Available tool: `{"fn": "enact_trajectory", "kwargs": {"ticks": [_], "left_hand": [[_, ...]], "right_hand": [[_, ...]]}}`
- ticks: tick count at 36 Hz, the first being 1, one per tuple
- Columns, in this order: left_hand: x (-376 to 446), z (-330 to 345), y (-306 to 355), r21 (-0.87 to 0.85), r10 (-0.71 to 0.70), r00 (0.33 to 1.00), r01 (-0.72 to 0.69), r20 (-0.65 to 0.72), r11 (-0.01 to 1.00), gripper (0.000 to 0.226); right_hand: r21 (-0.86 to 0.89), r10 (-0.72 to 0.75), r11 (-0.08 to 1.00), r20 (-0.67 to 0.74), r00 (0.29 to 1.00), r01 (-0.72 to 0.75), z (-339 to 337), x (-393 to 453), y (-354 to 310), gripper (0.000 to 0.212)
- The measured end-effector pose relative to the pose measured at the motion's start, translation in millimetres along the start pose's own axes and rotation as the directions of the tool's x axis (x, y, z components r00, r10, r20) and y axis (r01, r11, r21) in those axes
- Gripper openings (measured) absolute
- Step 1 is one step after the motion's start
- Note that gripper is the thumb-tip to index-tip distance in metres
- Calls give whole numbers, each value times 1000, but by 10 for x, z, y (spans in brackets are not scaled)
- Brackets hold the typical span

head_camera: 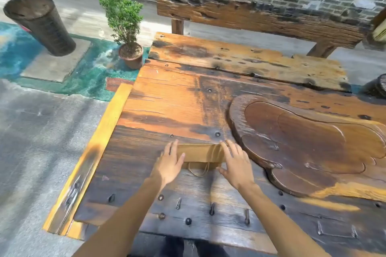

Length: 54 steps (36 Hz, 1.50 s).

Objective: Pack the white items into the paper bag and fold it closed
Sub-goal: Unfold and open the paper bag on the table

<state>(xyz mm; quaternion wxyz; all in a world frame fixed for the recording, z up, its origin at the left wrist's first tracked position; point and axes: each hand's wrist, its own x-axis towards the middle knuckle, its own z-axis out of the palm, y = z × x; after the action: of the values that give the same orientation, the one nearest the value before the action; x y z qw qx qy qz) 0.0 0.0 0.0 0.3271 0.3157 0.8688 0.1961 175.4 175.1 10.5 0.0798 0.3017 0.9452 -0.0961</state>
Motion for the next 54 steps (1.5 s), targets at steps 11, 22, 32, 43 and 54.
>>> {"fn": "enact_trajectory", "kwargs": {"ticks": [11,22,32,43,54], "left_hand": [[283,293,216,-364,-373,923,382,97,850,57],[299,357,263,-444,-358,928,365,102,818,51],[165,153,9,-676,-319,943,294,91,676,36],[69,-203,-358,-680,-348,921,369,176,634,62],[-125,-207,-310,-824,-161,956,294,246,484,61]], "right_hand": [[-102,-163,978,161,973,181,306,470,275,105],[-98,-267,953,168,949,286,361,551,359,91],[-7,-360,929,213,909,369,257,489,215,80],[232,-336,920,58,940,314,290,216,-197,23],[619,6,770,238,971,-156,113,116,-570,15]]}}
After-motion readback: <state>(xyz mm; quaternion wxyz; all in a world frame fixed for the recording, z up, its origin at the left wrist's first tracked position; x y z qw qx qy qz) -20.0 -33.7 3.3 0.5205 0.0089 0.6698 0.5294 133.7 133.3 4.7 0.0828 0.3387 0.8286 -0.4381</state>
